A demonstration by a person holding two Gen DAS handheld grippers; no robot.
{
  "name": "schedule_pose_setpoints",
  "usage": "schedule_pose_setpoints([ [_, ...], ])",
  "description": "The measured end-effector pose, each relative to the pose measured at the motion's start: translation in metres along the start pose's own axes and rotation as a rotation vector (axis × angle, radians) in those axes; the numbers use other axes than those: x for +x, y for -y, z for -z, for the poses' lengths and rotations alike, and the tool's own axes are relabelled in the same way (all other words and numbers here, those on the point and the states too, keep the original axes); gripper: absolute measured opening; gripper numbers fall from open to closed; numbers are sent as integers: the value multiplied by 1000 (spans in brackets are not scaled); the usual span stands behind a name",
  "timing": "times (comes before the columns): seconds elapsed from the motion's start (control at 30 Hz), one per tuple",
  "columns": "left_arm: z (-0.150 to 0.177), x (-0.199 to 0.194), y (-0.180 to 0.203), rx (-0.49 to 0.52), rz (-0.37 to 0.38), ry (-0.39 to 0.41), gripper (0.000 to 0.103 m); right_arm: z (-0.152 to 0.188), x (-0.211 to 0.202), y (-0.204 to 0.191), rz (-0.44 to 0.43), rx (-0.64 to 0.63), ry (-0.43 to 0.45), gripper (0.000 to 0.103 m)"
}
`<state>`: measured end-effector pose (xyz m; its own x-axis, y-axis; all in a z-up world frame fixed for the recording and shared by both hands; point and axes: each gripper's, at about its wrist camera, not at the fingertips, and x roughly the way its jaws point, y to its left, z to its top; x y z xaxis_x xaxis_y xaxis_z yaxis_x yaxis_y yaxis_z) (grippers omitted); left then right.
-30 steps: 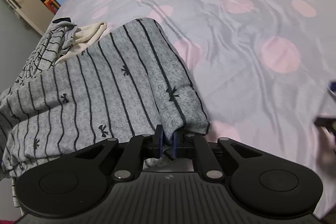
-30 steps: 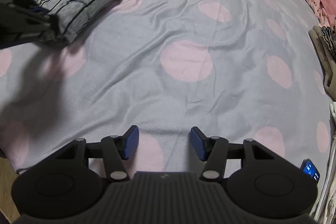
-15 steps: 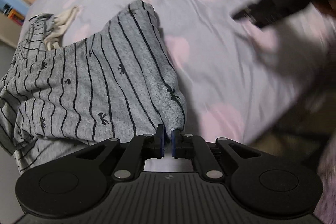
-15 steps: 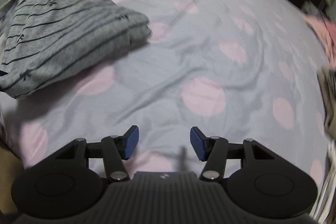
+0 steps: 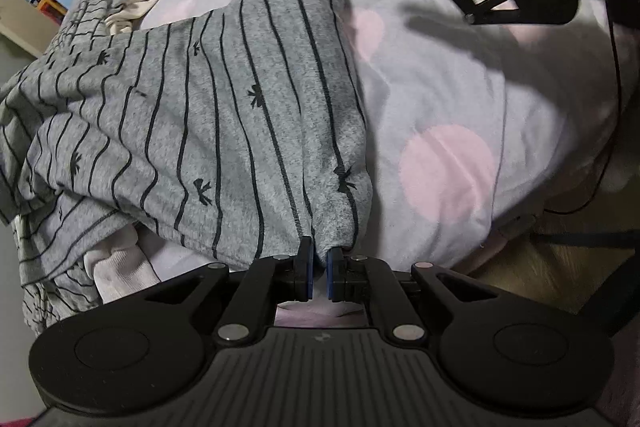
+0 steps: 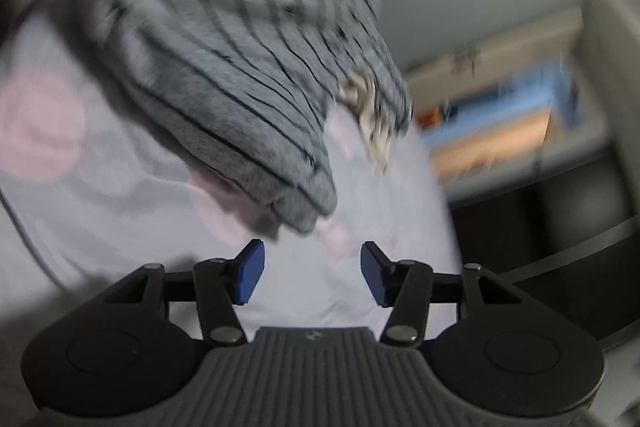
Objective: Fold clothes
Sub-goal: 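Grasp the garment end with the right tool while the left tool holds its edge, then lift the grey garment with both tools, stretching it between them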
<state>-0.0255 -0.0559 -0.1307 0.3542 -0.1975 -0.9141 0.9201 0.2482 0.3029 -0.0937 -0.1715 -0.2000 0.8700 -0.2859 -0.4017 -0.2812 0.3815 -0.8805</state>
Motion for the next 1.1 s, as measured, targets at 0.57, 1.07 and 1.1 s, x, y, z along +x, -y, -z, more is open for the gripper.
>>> schedule_pose_setpoints([
  [0.57,6,8,-4,-46,21,-24,4,6,54,-26,113,-395,170,73],
  [1.07,12,-38,-33,-220,-14,83,4,-13,65,8,108,-194,103,14],
  [1.1,12,-49,-37,-234,-20,108,4,-14,59,14,114,-165,97,14],
])
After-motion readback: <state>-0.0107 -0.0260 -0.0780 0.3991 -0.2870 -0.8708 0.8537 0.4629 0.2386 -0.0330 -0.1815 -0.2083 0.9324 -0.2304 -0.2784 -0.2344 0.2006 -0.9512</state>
